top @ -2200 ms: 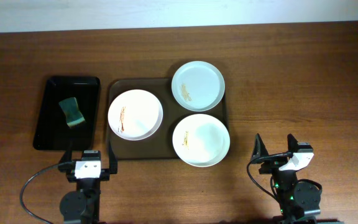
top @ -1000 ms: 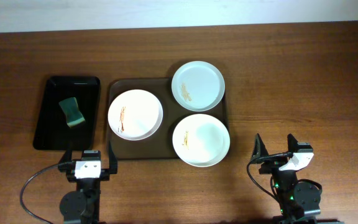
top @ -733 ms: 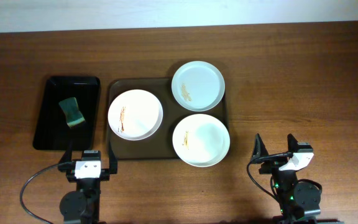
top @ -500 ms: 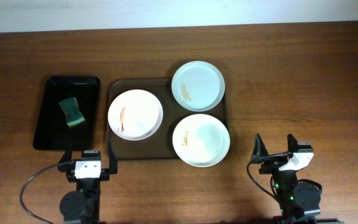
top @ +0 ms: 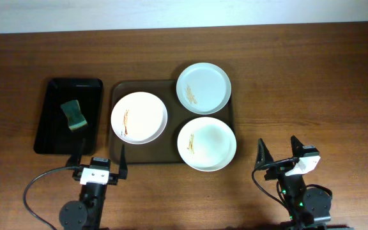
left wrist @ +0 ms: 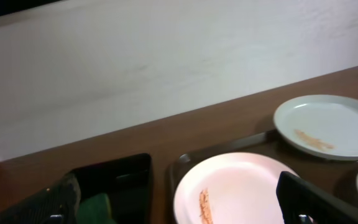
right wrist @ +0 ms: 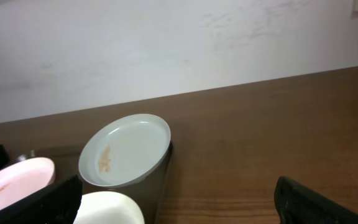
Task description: Clean dirty plates on tray and stack at the side
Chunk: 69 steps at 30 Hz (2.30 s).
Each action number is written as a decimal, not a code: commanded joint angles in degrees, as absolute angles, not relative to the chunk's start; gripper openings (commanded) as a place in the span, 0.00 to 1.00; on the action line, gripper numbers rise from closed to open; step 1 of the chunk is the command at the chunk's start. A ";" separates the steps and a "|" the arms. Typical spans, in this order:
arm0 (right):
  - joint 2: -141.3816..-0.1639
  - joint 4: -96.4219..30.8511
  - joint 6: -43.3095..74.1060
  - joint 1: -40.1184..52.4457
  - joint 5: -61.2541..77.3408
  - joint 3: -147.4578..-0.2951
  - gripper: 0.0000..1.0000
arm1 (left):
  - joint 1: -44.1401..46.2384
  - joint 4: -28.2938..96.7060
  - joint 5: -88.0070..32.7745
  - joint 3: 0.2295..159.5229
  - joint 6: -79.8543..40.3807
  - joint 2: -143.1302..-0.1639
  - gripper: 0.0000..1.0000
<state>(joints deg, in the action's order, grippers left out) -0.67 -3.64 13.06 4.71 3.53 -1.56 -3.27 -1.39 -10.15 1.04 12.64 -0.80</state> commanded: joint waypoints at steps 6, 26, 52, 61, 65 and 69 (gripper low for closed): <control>-13.63 -3.25 10.72 4.78 5.85 -22.94 0.98 | -3.14 -4.08 -14.59 16.84 10.20 -15.38 0.99; -86.43 -57.14 6.20 4.86 8.40 -97.01 0.98 | -3.14 57.76 -23.14 105.91 12.34 -100.82 0.99; -129.71 -34.02 33.80 37.52 8.80 -96.97 0.33 | -13.19 62.65 -4.47 104.97 -3.64 -109.25 0.79; -131.00 -33.63 34.85 37.87 10.04 -96.97 0.04 | -13.19 61.54 -4.51 101.82 -3.66 -118.08 0.52; -131.00 -33.61 34.81 37.87 9.85 -96.97 0.04 | -13.19 60.16 0.60 101.47 -7.60 -122.08 0.45; -131.00 -33.58 34.81 37.85 9.61 -96.97 0.04 | -13.19 60.10 11.84 101.38 -12.62 -124.66 0.45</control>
<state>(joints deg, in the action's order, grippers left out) -129.56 -33.56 34.70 37.17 9.34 -96.29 -13.19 60.23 5.23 101.73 -8.78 -123.52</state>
